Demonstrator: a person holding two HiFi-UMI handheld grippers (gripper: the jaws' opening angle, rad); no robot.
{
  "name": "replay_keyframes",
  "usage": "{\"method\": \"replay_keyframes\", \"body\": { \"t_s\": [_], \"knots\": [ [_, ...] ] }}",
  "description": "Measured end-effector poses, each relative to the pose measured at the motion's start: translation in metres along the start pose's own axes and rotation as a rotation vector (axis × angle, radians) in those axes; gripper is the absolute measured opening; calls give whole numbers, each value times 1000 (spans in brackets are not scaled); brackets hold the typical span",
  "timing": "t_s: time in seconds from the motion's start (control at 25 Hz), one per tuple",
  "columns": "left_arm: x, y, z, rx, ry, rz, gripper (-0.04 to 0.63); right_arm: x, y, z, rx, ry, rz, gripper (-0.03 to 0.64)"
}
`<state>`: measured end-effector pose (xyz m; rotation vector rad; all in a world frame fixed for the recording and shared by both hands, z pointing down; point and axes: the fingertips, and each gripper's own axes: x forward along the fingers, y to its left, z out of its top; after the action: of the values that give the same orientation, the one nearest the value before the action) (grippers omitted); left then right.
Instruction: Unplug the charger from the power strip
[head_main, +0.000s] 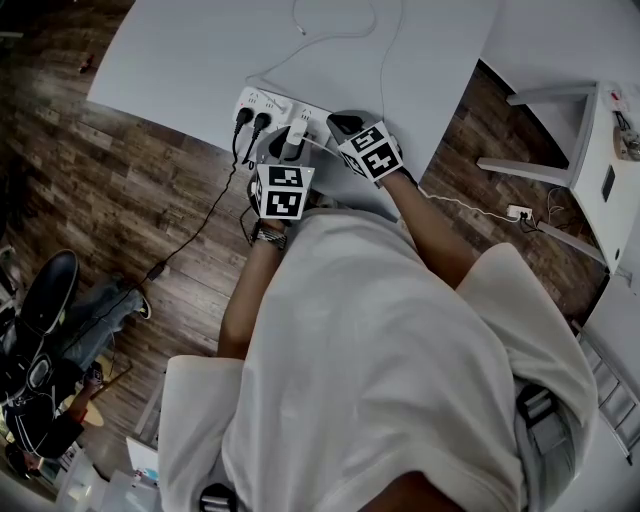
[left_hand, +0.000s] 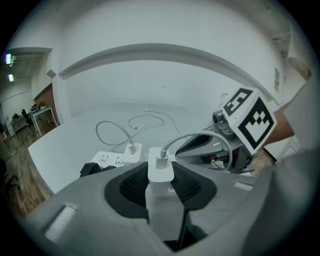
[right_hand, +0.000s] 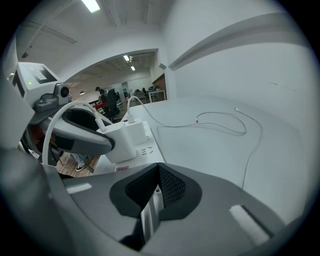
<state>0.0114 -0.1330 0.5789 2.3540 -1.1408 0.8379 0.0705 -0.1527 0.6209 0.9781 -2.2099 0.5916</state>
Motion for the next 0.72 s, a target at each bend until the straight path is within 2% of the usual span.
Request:
{"method": "replay_keyframes", "body": {
  "t_s": [0.36, 0.52, 0.72],
  "knots": [
    [-4, -1, -2, 11, -8, 7, 144, -1, 3, -3, -10, 2, -8, 3],
    [-11, -1, 10, 14, -42, 19, 144, -2, 1, -4, -9, 3, -9, 3],
    [-16, 5, 15, -126, -81, -67, 144, 1, 2, 0, -2, 2, -14, 3]
  ]
}}
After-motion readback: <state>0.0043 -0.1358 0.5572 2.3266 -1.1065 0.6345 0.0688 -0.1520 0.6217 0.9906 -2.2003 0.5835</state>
